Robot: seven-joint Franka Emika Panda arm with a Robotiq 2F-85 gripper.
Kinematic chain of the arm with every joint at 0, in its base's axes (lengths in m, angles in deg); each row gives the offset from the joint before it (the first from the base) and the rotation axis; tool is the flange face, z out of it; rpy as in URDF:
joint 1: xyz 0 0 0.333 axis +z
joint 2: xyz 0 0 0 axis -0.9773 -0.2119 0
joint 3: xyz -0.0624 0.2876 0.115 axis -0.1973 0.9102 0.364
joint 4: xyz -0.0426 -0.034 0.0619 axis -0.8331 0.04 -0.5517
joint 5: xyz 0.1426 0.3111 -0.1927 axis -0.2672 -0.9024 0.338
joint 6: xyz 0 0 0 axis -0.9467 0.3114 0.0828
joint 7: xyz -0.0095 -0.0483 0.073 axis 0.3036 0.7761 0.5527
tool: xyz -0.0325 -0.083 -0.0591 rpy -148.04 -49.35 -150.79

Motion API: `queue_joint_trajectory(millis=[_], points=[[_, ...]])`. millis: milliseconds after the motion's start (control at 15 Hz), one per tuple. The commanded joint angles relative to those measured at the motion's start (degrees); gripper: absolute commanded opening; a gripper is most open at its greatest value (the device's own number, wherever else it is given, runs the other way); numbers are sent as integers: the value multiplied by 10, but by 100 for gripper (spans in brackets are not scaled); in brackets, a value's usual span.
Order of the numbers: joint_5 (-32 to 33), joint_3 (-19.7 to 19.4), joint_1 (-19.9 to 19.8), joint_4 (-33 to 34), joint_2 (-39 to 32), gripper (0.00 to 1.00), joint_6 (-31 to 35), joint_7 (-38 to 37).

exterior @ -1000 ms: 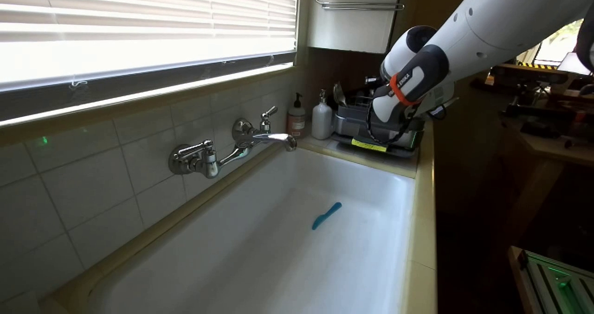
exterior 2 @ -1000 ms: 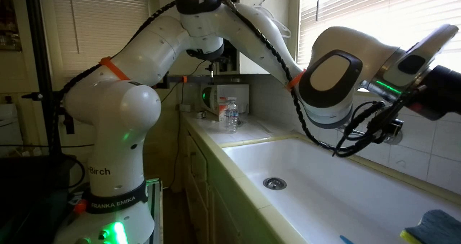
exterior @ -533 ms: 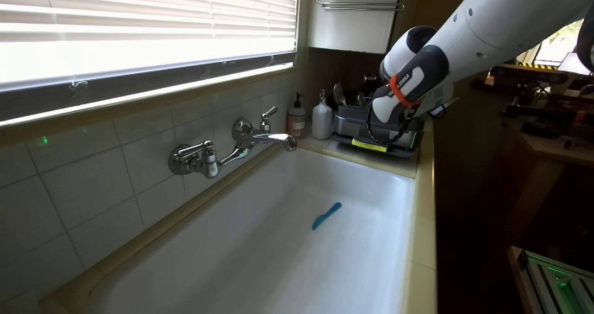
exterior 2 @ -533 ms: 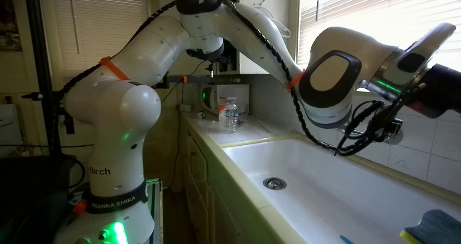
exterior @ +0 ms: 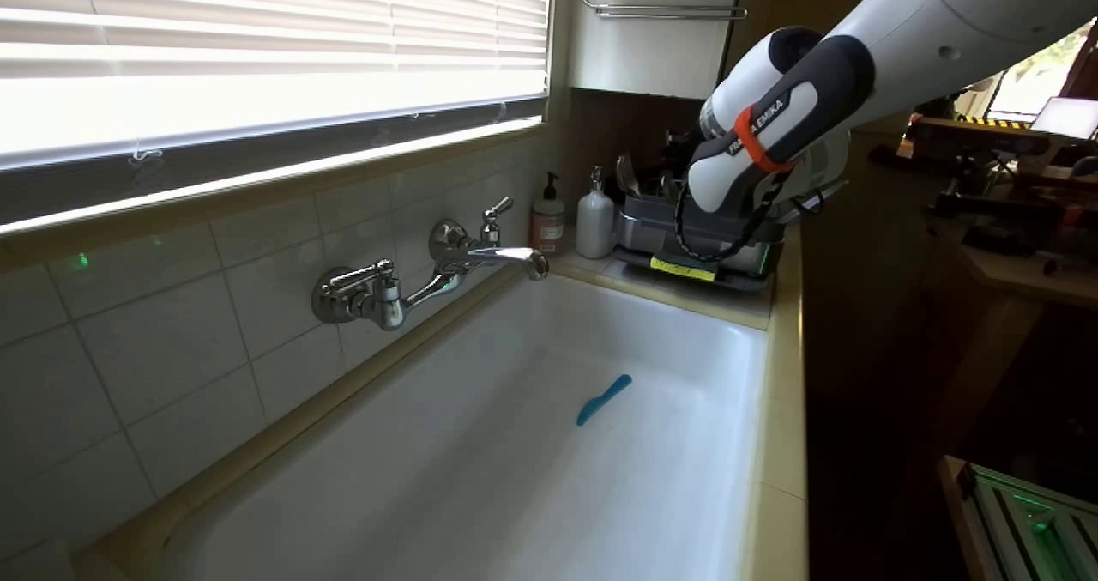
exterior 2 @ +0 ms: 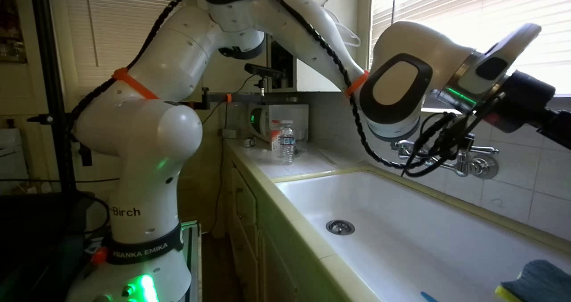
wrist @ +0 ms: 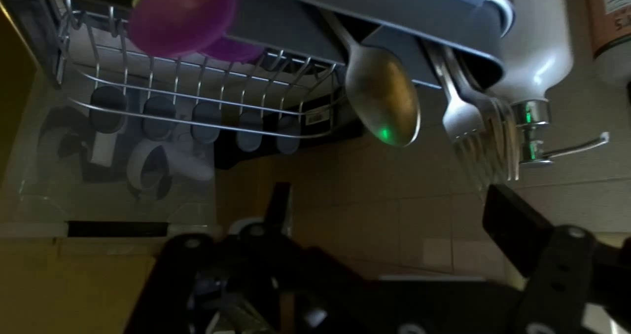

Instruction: Remove the spoon out of the sink

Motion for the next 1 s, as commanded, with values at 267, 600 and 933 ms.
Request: queue_joint_trajectory(millis=[267, 600, 933], points=[[33, -26, 91, -53, 164, 100, -42, 86], [36, -67, 143, -44, 189, 100, -174, 115], [40, -104, 180, -36, 183, 100, -285, 134]])
